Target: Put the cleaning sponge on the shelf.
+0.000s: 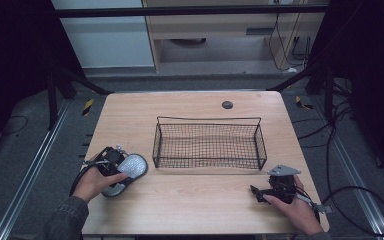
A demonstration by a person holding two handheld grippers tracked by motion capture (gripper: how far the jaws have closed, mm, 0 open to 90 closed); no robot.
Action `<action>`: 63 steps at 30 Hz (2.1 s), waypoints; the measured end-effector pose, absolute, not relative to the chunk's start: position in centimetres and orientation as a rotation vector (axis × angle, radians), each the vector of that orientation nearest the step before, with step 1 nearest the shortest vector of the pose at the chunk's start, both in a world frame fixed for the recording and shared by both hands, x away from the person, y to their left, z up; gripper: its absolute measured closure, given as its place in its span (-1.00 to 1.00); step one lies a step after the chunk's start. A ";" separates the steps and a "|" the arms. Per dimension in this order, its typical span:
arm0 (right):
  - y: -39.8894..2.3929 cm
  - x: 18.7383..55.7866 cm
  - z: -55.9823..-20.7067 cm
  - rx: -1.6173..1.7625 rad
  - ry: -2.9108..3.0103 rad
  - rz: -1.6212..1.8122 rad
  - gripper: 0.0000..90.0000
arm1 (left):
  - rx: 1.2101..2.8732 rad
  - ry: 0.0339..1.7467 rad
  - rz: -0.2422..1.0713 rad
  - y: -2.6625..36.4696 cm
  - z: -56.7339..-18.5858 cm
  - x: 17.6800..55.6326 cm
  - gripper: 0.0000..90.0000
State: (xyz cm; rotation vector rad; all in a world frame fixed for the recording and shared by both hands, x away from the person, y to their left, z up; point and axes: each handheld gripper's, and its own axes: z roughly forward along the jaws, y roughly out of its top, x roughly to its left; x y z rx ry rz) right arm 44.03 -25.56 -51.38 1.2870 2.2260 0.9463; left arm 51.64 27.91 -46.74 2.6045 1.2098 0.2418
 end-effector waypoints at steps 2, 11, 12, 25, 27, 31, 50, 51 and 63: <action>-25.6 44.0 -51.4 1.285 2.226 0.946 -0.99 | 2.599 1.216 0.235 27.9 -46.9 51.7 -0.92; -25.6 44.0 -51.4 1.285 2.226 0.947 -0.99 | 2.604 1.215 0.216 27.6 -47.5 51.9 -0.95; -25.6 44.0 -51.4 1.285 2.226 0.946 -0.99 | 2.602 1.219 0.213 27.6 -47.5 51.9 -0.95; -25.6 44.0 -51.4 1.284 2.226 0.946 -0.99 | 2.596 1.212 0.230 27.7 -47.7 51.9 -0.85; -25.6 44.0 -51.4 1.285 2.226 0.946 -0.99 | 2.598 1.198 0.258 27.7 -47.5 51.8 -0.82; -25.6 44.0 -51.4 1.285 2.226 0.946 -0.99 | 2.595 1.173 0.289 27.9 -46.9 51.5 -0.78; -25.6 44.0 -51.4 1.285 2.226 0.946 -0.99 | 2.596 1.059 0.399 27.8 -43.9 50.7 -0.69; -25.6 44.0 -51.4 1.285 2.226 0.947 -0.99 | 2.596 1.055 0.406 27.7 -43.8 50.7 -0.69; -25.6 44.0 -51.4 1.285 2.226 0.946 -0.99 | 2.616 0.979 0.487 27.2 -41.5 50.7 -0.67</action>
